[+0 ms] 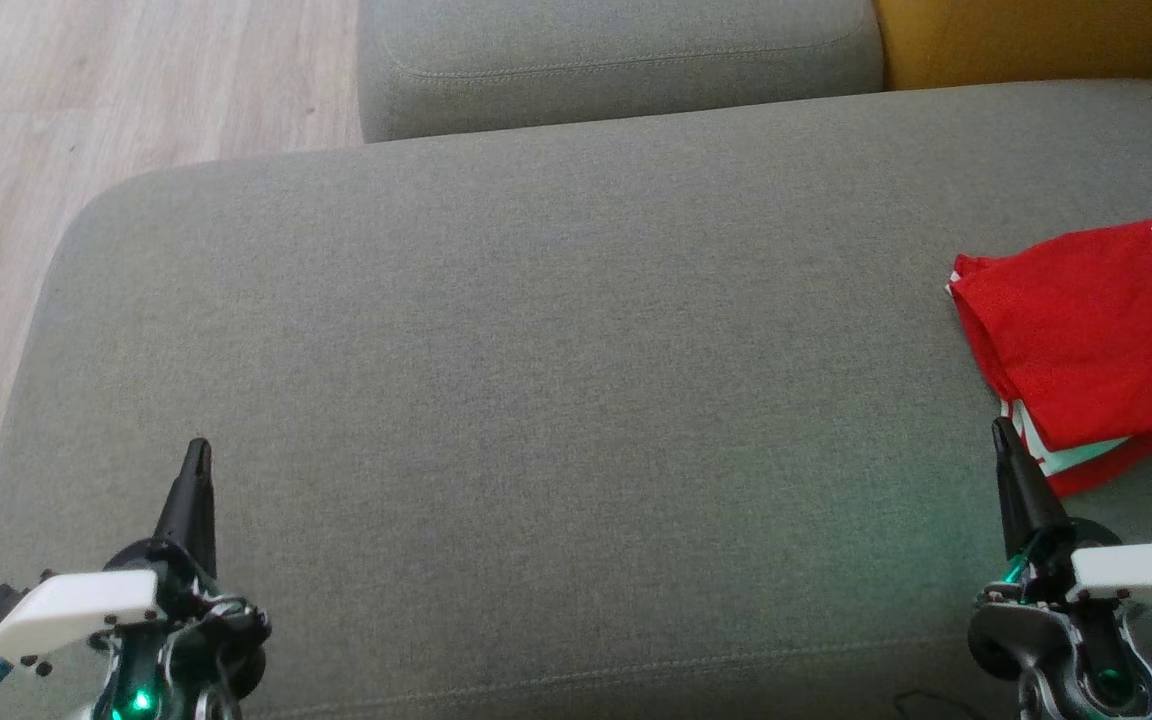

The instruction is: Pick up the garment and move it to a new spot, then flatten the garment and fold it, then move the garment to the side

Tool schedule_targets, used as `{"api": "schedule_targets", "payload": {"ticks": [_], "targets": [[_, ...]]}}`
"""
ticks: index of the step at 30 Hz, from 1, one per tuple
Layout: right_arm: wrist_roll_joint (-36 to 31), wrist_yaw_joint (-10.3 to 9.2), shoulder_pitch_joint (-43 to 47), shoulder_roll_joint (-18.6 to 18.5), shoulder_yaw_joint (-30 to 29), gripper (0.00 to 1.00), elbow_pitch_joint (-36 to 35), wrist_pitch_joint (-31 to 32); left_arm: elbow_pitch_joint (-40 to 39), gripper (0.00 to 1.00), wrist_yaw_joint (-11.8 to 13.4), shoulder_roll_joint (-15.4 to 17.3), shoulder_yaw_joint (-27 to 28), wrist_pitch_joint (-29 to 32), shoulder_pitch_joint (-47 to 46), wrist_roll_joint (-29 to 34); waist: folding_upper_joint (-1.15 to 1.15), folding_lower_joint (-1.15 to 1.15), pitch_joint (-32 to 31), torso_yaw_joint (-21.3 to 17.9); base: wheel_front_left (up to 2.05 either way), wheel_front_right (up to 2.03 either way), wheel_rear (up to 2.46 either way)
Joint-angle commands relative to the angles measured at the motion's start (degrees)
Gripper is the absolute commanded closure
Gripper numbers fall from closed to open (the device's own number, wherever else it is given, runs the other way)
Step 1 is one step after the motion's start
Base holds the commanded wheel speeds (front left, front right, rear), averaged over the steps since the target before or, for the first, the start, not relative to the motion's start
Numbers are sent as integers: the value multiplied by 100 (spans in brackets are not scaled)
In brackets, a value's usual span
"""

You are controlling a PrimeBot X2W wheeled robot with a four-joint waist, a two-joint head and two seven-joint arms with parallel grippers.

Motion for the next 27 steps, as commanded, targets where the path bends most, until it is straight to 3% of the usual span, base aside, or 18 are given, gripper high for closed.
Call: {"api": "schedule_targets", "payload": {"ticks": [1, 27], "targets": [[35, -1, -279, -65, 108, 100, -188, 31, -151, 100, -42, 43, 193, 53, -311, 65, 0, 0, 0, 0, 0, 0, 0], [36, -1, -279, -65, 109, 100, -188, 31, -150, 100, -42, 30, 213, 69, -313, 81, 0, 0, 0, 0, 0, 0, 0]]}}
